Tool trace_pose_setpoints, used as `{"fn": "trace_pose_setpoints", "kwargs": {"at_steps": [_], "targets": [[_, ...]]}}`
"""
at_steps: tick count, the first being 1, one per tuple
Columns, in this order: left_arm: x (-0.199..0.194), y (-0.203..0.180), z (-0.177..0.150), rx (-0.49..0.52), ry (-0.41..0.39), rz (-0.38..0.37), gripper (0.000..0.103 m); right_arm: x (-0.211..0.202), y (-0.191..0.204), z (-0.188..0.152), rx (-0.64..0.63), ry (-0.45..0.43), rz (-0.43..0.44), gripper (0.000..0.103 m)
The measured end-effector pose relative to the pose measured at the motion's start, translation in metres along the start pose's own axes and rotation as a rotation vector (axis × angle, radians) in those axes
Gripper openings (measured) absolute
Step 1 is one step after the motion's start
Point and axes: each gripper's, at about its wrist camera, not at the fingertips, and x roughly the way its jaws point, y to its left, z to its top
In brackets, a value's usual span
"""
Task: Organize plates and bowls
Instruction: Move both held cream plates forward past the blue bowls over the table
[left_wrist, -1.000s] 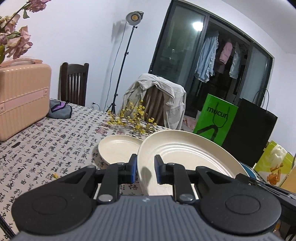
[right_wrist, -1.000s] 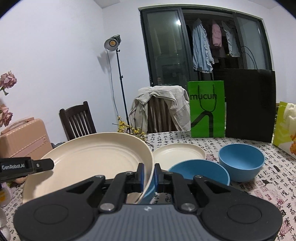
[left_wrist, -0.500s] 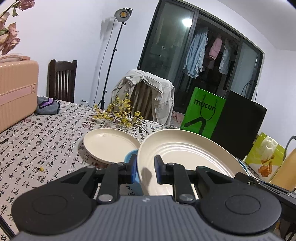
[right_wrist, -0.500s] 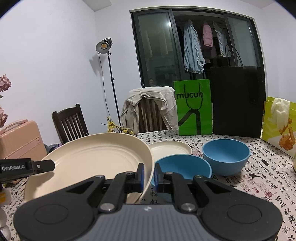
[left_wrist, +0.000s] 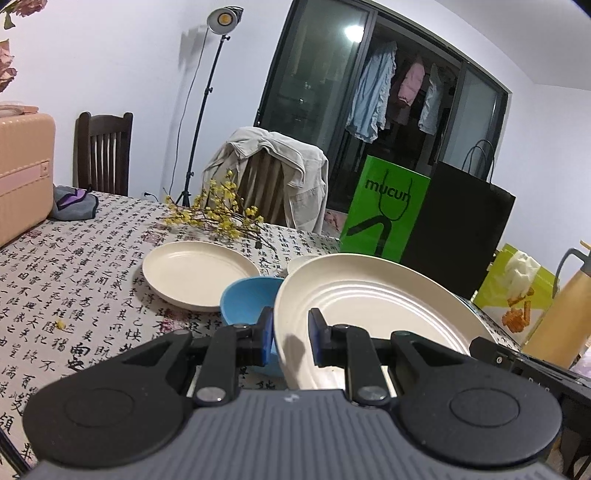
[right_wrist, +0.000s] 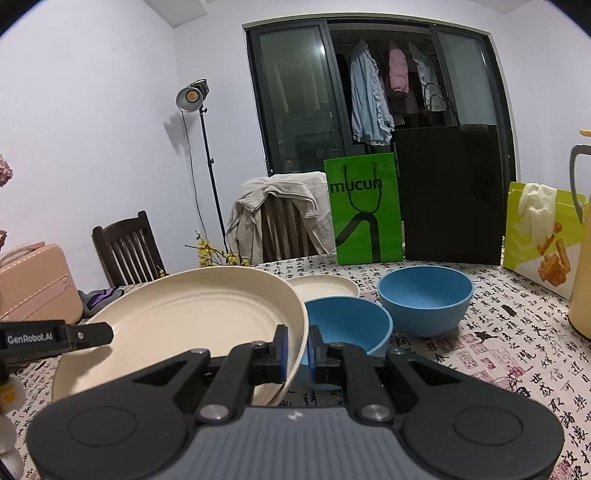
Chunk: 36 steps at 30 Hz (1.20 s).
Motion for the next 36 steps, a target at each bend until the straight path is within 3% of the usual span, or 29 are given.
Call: {"fn": "trace_pose_setpoints", "kwargs": {"at_steps": [36], "targets": [[0.012, -0.021, -0.042, 0.062, 0.104, -0.077, 0.02, -0.031, -0.033, -0.035, 0.022, 0.006, -0.067, 0.011]]}}
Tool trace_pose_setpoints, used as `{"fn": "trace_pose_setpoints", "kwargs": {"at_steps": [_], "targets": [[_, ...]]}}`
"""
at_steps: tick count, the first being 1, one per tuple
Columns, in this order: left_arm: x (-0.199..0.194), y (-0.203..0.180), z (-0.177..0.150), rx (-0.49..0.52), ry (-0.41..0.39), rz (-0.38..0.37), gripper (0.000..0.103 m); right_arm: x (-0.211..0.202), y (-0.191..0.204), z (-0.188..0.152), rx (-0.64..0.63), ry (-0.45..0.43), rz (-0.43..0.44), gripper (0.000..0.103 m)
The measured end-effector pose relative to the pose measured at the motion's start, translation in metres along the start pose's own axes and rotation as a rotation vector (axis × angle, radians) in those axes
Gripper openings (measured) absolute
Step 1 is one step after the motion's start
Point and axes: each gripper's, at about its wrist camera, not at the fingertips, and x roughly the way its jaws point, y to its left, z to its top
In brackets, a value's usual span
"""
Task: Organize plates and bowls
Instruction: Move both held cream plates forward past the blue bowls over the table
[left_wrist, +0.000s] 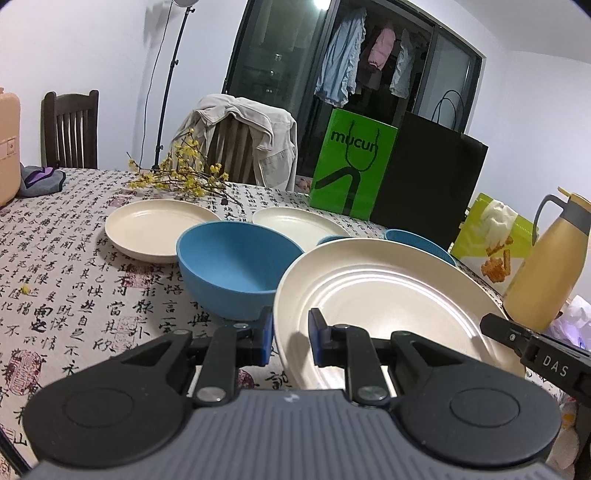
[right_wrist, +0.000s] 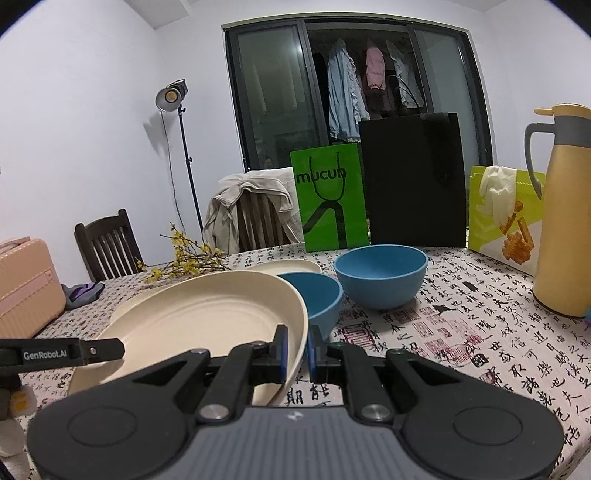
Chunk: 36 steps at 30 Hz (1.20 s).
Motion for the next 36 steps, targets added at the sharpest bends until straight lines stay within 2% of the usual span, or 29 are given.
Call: {"fn": "trace_pose_setpoints", "kwargs": {"at_steps": [24, 36], "targets": [[0.012, -0.008, -0.024, 0.033, 0.044, -0.013, 0.02, 0.005, -0.017, -0.029, 0.027, 0.059, -0.029, 0.011], [0.025, -0.01, -0.034, 0.052, 0.076, 0.005, 0.02, 0.018, -0.028, -0.043, 0.056, 0.101, -0.019, 0.011]]}}
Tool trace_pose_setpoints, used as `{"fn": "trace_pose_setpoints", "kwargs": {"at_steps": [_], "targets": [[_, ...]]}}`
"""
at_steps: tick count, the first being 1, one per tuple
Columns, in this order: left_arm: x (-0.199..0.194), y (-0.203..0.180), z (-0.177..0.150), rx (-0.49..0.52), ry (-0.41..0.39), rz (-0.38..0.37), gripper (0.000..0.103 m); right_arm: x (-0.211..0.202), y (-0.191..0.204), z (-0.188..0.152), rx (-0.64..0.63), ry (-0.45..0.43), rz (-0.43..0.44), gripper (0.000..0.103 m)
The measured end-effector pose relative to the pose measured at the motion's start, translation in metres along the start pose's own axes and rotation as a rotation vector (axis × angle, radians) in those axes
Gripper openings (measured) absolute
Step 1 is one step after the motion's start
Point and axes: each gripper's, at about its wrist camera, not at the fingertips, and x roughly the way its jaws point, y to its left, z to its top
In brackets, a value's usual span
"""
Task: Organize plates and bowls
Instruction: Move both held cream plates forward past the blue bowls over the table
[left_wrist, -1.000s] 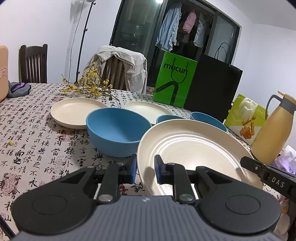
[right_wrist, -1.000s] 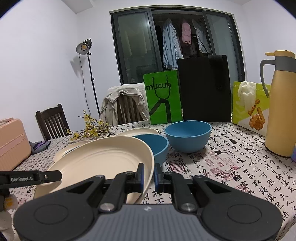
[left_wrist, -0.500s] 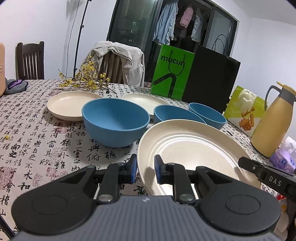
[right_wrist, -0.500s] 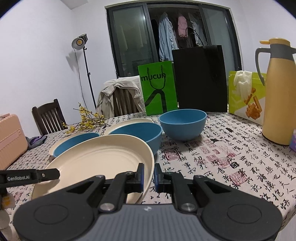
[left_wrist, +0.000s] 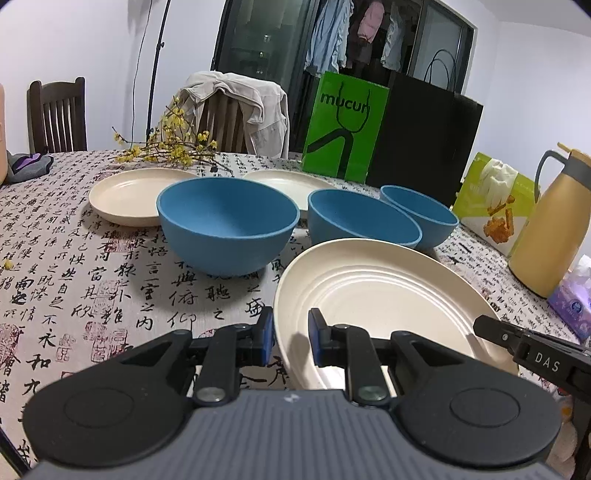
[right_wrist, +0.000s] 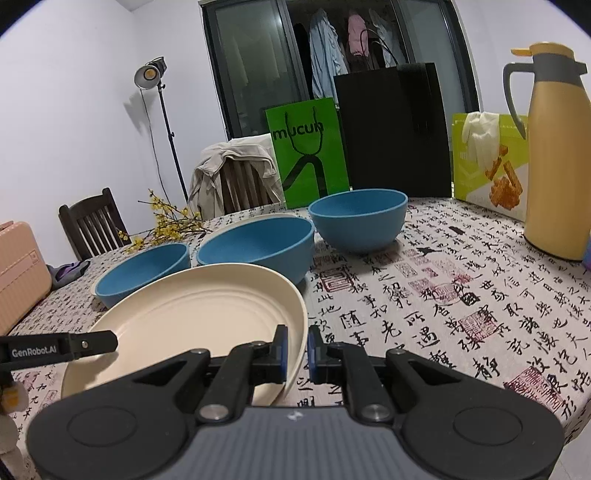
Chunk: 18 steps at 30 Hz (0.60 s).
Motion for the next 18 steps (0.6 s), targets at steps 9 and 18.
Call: {"fn": "trace_pose_setpoints", "kwargs": {"at_steps": [9, 18], "targets": [[0.017, 0.0, -0.006, 0.01, 0.038, 0.023, 0.02, 0.019, -0.006, -0.01, 0.015, 0.046, 0.0, 0.011], [0.03, -0.005, -0.009, 0.032, 0.06, 0.04, 0.02, 0.032, -0.013, -0.015, 0.021, 0.065, -0.004, 0.011]]}}
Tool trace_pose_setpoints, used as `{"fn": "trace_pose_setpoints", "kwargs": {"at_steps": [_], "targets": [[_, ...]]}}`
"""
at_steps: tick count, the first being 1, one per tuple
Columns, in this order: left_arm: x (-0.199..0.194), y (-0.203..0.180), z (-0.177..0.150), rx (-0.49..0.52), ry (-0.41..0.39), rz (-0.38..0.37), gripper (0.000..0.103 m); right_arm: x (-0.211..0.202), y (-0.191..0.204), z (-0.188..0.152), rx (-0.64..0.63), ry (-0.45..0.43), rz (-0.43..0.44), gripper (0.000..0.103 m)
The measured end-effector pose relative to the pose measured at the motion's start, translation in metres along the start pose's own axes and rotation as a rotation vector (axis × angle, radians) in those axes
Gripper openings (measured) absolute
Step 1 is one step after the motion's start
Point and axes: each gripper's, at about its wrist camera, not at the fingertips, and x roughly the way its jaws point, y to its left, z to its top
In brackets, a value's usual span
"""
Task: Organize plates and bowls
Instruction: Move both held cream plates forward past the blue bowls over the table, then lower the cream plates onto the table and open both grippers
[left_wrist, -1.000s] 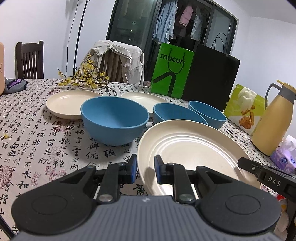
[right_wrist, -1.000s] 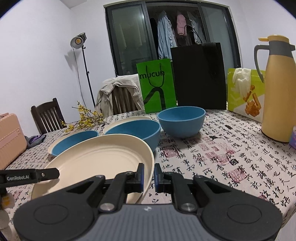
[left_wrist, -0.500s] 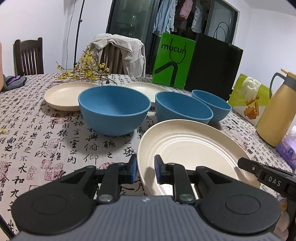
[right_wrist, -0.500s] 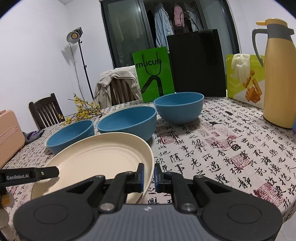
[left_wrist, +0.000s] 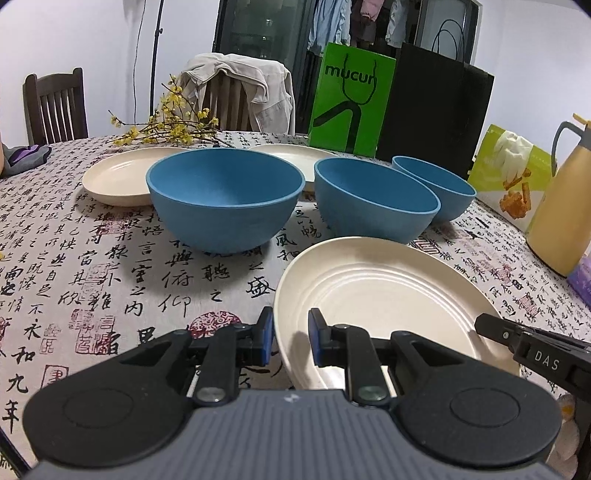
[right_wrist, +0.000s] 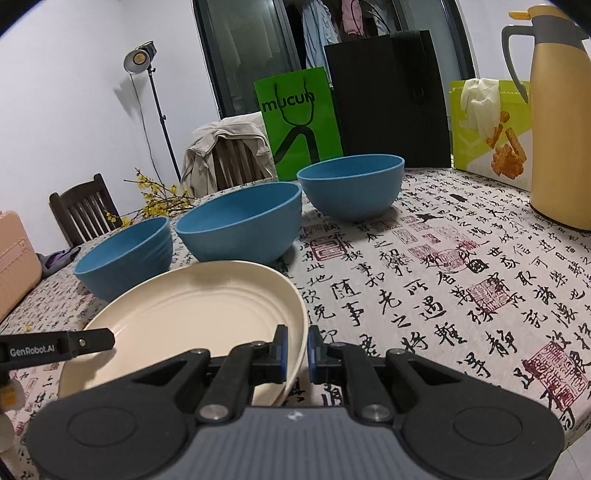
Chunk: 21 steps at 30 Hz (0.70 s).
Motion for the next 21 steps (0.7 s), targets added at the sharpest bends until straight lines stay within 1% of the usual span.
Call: {"fn": "trace_pose_setpoints", "kwargs": {"at_steps": [7, 15, 21], "targets": [[0.009, -0.004, -0.002, 0.015, 0.016, 0.015, 0.02, 0.008, -0.005, -0.003, -0.002, 0.017, -0.003, 0.011], [0.014, -0.006, -0.004, 0.027, 0.026, 0.027, 0.02, 0.008, -0.006, -0.003, -0.024, 0.007, -0.001, 0.01], [0.015, -0.001, -0.002, 0.007, 0.044, -0.003, 0.02, 0.007, -0.012, 0.0, -0.005, 0.009, 0.011, 0.011]]}}
